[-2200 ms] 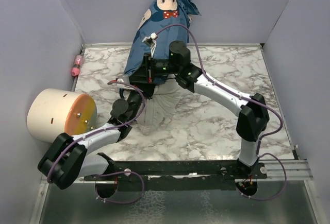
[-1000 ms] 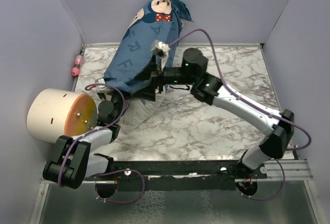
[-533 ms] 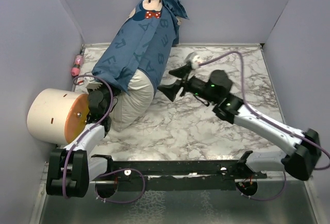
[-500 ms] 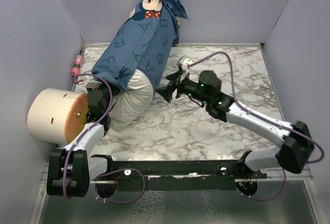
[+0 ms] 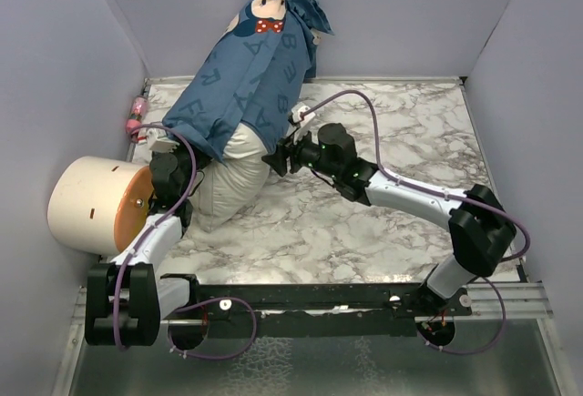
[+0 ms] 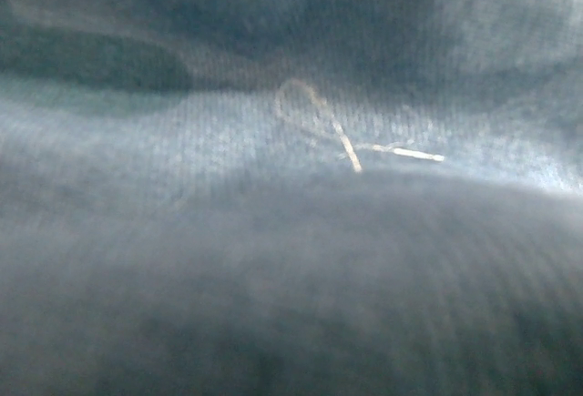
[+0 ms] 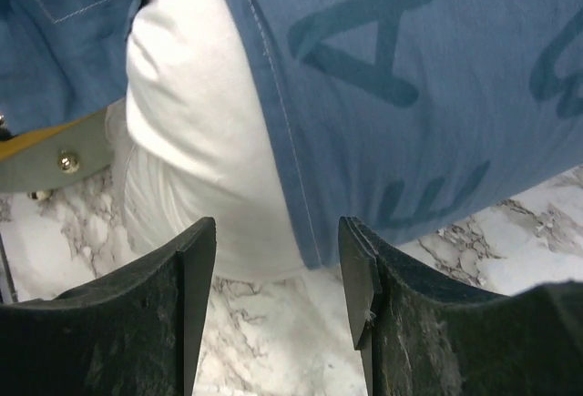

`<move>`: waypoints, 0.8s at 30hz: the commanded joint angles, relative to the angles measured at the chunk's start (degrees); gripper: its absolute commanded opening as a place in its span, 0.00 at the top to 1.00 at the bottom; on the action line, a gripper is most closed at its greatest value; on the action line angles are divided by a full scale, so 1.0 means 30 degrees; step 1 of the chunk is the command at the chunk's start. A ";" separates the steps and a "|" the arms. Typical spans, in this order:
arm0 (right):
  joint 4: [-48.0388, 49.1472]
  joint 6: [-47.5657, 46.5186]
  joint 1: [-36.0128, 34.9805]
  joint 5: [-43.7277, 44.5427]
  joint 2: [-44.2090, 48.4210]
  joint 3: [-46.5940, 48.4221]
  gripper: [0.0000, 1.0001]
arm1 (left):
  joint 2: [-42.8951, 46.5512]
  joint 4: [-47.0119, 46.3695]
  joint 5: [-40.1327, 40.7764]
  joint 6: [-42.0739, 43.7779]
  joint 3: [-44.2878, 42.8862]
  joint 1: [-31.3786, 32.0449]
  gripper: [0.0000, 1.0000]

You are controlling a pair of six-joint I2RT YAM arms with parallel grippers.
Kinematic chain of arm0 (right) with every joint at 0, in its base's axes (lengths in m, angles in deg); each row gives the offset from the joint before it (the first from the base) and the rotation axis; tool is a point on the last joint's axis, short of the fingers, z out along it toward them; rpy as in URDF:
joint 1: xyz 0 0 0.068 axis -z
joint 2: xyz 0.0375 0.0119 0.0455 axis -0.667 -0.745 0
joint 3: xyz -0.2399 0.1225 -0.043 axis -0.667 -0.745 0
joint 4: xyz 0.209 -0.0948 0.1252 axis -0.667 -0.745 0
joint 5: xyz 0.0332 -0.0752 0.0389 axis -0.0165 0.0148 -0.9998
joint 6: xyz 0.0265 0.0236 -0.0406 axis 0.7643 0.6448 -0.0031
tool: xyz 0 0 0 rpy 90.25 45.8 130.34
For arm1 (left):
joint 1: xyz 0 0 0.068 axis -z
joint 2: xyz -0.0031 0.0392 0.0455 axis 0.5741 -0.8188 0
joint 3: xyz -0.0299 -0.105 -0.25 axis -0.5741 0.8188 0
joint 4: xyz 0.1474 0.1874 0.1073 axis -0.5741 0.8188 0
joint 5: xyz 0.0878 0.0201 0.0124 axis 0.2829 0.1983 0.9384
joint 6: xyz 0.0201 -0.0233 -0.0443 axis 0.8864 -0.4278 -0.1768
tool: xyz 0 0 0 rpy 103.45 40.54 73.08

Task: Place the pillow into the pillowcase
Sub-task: Stuff the pillow into the pillowcase.

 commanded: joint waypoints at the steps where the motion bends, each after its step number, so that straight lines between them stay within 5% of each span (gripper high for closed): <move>1: 0.0914 0.0249 -0.0196 0.1578 -0.1649 0.1312 0.45 | -0.0981 0.2777 -0.0215 0.0956 0.0129 -0.0279 0.99; 9: 0.0170 -0.0416 -0.0196 0.3669 -0.2330 0.2383 0.60 | -0.1168 0.2769 -0.0691 0.1116 -0.0056 -0.0523 0.99; 18: 0.3708 -0.1531 -0.0061 0.0536 0.0762 -0.1190 0.54 | -0.1699 0.2505 -0.1325 0.1048 -0.0230 -0.0836 0.98; 24: 0.2499 -0.1538 0.0095 0.0815 0.0135 0.0128 0.59 | -0.1830 0.2456 -0.1593 0.1046 -0.0324 -0.0866 0.99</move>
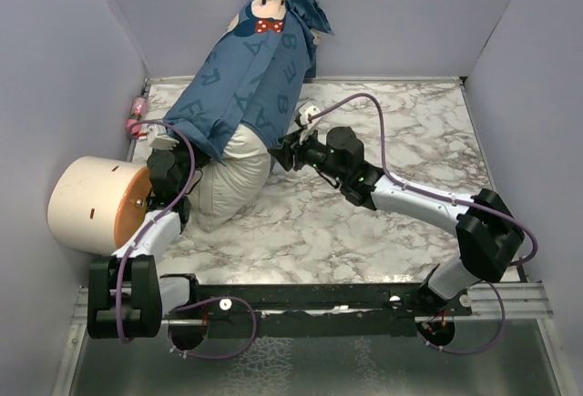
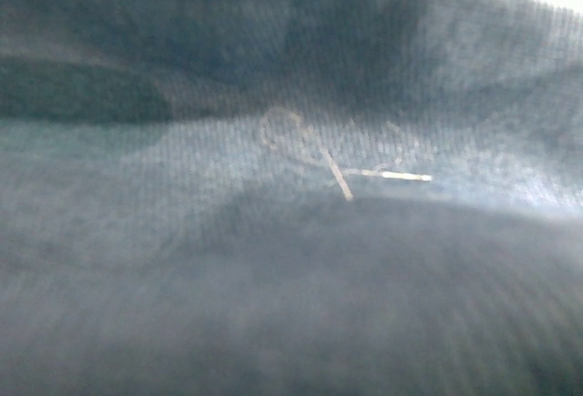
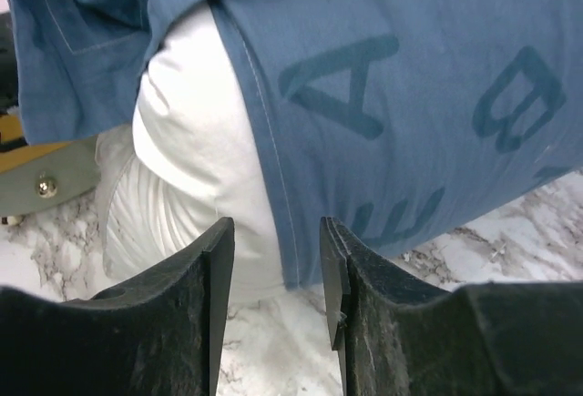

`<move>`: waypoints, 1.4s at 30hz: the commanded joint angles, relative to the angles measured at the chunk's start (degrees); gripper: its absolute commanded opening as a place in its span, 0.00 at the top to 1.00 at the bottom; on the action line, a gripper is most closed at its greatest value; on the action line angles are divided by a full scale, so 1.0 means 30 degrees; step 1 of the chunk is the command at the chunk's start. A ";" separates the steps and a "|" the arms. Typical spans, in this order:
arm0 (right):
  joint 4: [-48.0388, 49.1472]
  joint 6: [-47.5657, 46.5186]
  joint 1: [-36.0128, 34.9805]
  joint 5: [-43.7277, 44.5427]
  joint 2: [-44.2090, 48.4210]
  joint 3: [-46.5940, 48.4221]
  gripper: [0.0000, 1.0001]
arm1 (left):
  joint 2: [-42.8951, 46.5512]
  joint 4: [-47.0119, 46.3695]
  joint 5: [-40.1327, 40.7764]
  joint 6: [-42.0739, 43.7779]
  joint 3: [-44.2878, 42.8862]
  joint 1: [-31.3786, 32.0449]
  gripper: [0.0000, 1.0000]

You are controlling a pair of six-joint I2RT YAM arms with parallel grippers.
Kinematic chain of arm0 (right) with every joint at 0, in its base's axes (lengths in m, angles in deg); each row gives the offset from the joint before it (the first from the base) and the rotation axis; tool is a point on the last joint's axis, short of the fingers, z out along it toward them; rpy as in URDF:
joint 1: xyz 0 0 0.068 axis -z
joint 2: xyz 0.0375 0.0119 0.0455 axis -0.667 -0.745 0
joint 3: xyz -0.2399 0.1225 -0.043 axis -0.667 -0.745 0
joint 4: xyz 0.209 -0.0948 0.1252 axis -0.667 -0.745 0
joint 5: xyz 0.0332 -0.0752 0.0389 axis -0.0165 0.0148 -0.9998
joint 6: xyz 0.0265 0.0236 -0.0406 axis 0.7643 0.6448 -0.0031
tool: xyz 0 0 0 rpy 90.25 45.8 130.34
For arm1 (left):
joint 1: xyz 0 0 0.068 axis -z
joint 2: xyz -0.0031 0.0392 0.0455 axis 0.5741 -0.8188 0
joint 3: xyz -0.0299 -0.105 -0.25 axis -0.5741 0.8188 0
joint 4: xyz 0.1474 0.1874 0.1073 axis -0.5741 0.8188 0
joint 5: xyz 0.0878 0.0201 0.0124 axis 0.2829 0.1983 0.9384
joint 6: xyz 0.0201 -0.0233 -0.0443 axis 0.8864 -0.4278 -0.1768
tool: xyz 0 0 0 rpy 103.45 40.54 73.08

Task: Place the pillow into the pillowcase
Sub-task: Stuff the pillow into the pillowcase.

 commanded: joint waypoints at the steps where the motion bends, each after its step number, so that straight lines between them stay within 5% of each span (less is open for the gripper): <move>1: 0.0204 -0.0350 0.0168 -0.0489 -0.0721 0.1400 0.59 | -0.0984 0.2637 -0.0012 0.0864 0.0017 -0.0170 0.99; 12: -0.1596 -0.0167 0.0168 -0.0155 -0.3650 0.4251 0.67 | -0.0788 0.2893 -0.0197 0.1000 -0.0029 -0.0196 0.99; 16: -0.1563 -0.0253 0.0168 -0.0807 -0.3681 0.4224 0.99 | -0.0916 0.2871 -0.0230 0.1023 -0.0109 -0.0191 0.99; 19: -0.0190 -0.0524 0.0168 -0.3675 -0.3033 0.3292 0.99 | -0.1084 0.2834 -0.0259 0.1031 -0.0258 -0.0196 0.99; 24: 0.2788 0.0159 -0.0274 -1.2797 -0.2667 0.3016 0.99 | -0.1456 0.3131 0.0114 0.1003 -0.0558 -0.0189 0.99; 29: 0.1670 -0.0264 -0.2409 -1.6919 -0.4473 0.5746 0.99 | -0.1454 0.3757 0.0865 0.0783 -0.0842 -0.0192 0.99; 32: -0.0649 -0.1295 -0.3561 -1.6509 -0.5642 0.7210 0.99 | -0.1252 0.4072 0.1292 0.0738 -0.0879 -0.0194 0.99; 36: -0.1631 0.0864 -0.3570 -1.1599 -0.7278 0.7435 0.99 | -0.1206 0.3855 0.0928 0.0505 -0.0870 -0.0196 0.99; 42: 0.4173 0.5050 -0.1762 -1.1154 -0.4722 0.3819 0.99 | -0.0270 0.2860 -0.2263 0.0729 -0.0830 0.0056 0.98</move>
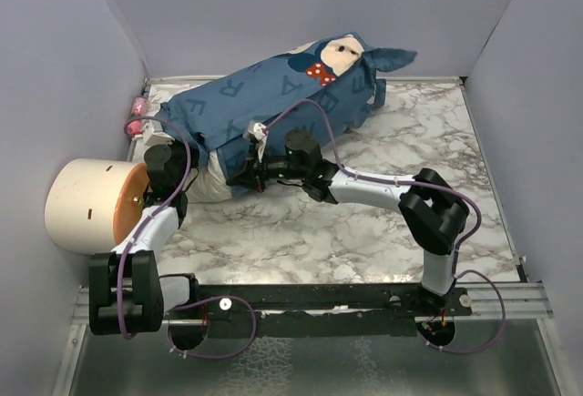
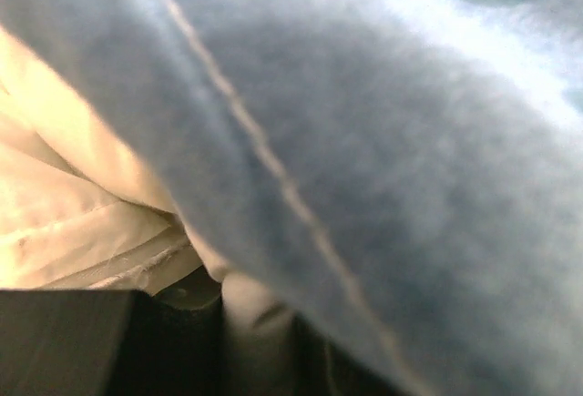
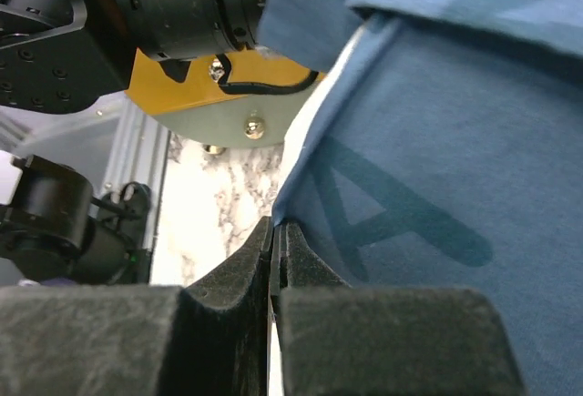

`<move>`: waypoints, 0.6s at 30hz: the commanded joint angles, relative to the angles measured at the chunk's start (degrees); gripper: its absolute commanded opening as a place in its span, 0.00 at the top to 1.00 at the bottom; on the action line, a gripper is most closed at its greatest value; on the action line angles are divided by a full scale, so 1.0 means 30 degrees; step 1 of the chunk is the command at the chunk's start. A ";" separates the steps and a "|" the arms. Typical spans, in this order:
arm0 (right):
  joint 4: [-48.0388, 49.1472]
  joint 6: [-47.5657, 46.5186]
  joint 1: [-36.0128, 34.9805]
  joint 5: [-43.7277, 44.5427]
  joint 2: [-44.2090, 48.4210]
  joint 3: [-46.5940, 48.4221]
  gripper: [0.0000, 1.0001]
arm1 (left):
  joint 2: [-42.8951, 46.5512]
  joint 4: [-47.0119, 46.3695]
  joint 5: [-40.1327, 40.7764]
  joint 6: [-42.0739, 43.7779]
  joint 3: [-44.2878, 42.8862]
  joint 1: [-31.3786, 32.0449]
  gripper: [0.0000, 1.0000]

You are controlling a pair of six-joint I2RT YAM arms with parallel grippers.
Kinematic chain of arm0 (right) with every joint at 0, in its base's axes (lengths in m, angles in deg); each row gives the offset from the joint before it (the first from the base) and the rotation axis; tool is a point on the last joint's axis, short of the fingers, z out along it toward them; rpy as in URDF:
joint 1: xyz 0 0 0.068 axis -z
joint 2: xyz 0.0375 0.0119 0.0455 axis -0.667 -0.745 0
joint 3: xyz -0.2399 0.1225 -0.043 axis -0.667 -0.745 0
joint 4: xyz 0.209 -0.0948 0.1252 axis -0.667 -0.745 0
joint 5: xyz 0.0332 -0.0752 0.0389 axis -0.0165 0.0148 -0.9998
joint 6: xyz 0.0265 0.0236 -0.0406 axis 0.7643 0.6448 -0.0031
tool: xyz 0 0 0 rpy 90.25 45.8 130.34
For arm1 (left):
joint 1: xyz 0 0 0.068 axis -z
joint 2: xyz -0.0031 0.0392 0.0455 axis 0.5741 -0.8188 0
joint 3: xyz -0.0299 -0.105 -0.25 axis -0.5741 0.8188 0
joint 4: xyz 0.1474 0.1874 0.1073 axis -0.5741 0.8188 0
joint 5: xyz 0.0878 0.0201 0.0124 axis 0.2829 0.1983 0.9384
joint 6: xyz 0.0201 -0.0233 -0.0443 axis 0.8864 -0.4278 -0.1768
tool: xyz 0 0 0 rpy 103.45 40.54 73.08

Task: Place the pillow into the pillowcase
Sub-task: Stuff the pillow into the pillowcase.

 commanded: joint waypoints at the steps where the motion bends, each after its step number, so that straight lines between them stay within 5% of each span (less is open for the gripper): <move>1: 0.4032 0.3762 0.0305 -0.1242 0.2940 -0.2170 0.99 | 0.0460 0.1216 -0.3575 0.0675 -0.0037 0.0905 0.98; 6: 0.3918 0.4284 0.0694 -0.1064 0.4852 0.0182 1.00 | 0.0904 0.1710 -0.4756 0.1096 -0.1184 0.3447 0.96; 13: 0.3498 0.7230 0.0584 -0.3285 0.0683 0.7024 0.99 | -0.1074 0.0409 -0.4090 -0.0042 -0.3069 0.6067 0.96; 18: 0.3978 0.8906 0.1179 -0.3315 -0.0258 0.5108 0.99 | -0.2256 -0.1115 -0.4179 -0.0596 -0.2651 0.6156 0.93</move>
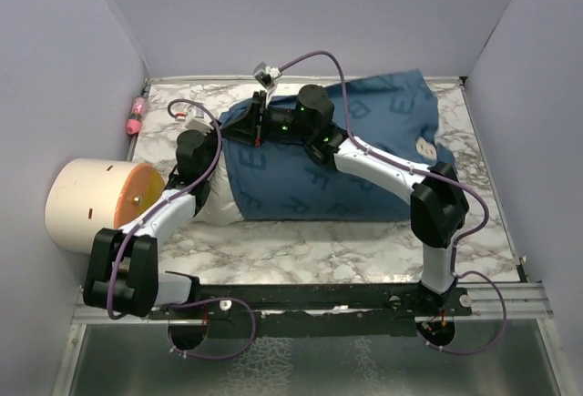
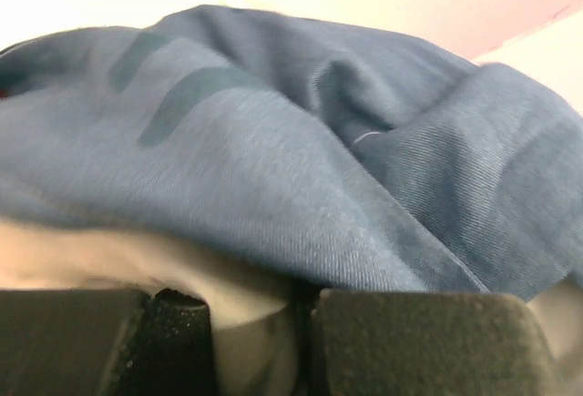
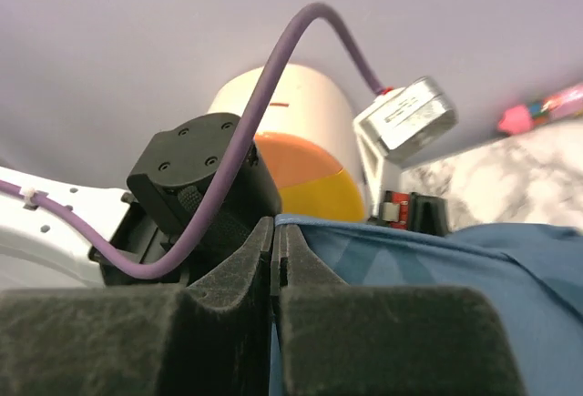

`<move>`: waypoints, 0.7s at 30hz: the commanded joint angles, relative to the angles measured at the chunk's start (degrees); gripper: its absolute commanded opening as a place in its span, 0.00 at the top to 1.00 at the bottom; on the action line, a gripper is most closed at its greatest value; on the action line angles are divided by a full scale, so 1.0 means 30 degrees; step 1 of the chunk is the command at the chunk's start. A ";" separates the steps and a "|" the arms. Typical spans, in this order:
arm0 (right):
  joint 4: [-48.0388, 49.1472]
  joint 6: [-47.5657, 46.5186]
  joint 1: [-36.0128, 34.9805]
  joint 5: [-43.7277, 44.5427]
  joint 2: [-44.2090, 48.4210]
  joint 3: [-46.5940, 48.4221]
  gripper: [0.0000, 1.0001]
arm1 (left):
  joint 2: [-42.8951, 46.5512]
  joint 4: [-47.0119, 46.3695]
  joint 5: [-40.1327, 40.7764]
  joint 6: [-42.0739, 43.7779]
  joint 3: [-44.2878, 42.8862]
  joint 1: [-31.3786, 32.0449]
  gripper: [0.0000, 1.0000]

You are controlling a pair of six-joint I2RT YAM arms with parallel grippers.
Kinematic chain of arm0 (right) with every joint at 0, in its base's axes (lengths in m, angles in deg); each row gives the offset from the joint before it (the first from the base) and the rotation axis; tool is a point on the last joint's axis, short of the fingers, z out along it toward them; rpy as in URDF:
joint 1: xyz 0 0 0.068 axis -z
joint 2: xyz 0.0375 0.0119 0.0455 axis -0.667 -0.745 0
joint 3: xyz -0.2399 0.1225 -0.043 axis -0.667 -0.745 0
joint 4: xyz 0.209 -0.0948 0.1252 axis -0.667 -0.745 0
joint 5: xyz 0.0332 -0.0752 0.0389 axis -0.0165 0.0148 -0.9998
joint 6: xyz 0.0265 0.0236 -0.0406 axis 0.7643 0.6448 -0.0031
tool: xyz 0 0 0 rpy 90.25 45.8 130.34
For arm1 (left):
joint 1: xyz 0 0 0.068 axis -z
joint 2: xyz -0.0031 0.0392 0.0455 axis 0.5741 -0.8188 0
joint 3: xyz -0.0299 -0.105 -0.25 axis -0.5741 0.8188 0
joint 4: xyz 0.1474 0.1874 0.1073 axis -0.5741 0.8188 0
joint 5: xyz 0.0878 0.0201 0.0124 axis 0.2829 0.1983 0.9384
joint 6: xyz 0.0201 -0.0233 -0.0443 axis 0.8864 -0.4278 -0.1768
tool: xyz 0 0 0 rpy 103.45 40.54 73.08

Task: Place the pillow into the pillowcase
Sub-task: Stuff the pillow into the pillowcase.

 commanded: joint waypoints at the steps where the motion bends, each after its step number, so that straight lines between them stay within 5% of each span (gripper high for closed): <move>1: 0.4877 0.3641 -0.0323 -0.1847 -0.0420 -0.1935 0.99 | -0.1041 -0.2595 -0.3176 -0.0615 0.0198 0.1415 0.92; 6: 0.6796 0.5728 0.2892 -0.1419 0.0396 -0.7014 0.99 | -0.1656 -0.3448 -0.3522 -0.0853 0.1533 0.1392 0.75; 13: 0.6335 0.5642 0.5513 -0.2389 0.1677 -0.8579 0.99 | 0.2526 0.5330 -0.1288 0.4865 0.0517 -0.0744 0.11; 21: 0.6880 0.6407 0.5974 -0.3463 0.1339 -0.7881 0.99 | 0.6842 1.5132 -0.0900 1.0095 -0.2363 -0.3294 0.04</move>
